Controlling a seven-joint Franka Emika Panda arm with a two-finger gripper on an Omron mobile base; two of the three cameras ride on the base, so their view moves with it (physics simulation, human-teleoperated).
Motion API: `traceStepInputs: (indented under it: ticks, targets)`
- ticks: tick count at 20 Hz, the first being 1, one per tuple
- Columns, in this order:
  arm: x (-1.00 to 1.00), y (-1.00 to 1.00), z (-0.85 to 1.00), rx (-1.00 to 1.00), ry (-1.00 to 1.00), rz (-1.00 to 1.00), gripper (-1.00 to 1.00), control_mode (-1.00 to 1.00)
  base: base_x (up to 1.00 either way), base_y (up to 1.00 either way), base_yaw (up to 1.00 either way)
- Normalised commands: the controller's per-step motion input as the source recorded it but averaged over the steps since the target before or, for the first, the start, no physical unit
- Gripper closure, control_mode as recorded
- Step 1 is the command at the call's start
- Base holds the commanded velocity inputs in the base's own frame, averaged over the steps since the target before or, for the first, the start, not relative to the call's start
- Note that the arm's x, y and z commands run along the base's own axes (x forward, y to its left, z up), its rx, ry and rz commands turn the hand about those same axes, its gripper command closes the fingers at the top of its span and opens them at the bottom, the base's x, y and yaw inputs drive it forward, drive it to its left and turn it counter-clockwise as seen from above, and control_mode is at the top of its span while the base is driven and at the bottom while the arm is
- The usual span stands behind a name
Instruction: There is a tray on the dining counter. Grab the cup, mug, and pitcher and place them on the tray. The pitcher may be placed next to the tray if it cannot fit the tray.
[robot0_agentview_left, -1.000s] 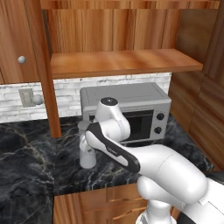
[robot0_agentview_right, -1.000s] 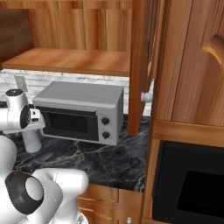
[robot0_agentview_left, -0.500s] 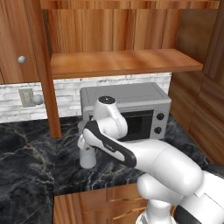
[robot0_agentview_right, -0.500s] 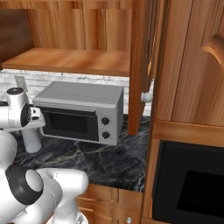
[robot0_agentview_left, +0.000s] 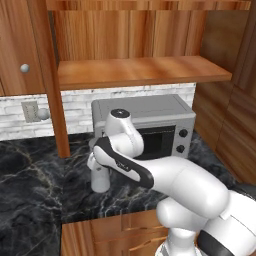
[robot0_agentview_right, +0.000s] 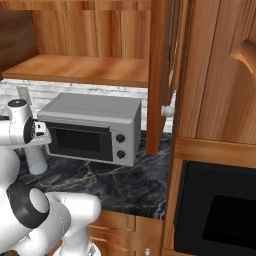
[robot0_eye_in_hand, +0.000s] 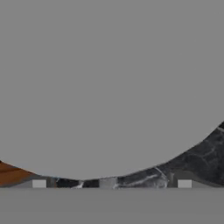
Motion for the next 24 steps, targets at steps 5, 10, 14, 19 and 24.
traceStepInputs:
  ticks: [5,10,14,19,24]
  targets:
    - [0.07,0.05,0.0,0.0,0.0,0.0,-1.0,-1.0,0.0,0.0,0.0]
    - [0.0,0.0,0.0,0.0,0.0,0.0,-1.0,-1.0,0.0,0.0,0.0]
    - [0.0,0.0,0.0,0.0,0.0,0.0,-1.0,-1.0,0.0,0.0,0.0]
    - [0.0,0.0,0.0,0.0,0.0,0.0,-1.0,-1.0,0.0,0.0,0.0]
    - [0.0,0.0,0.0,0.0,0.0,0.0,-1.0,-1.0,0.0,0.0,0.0]
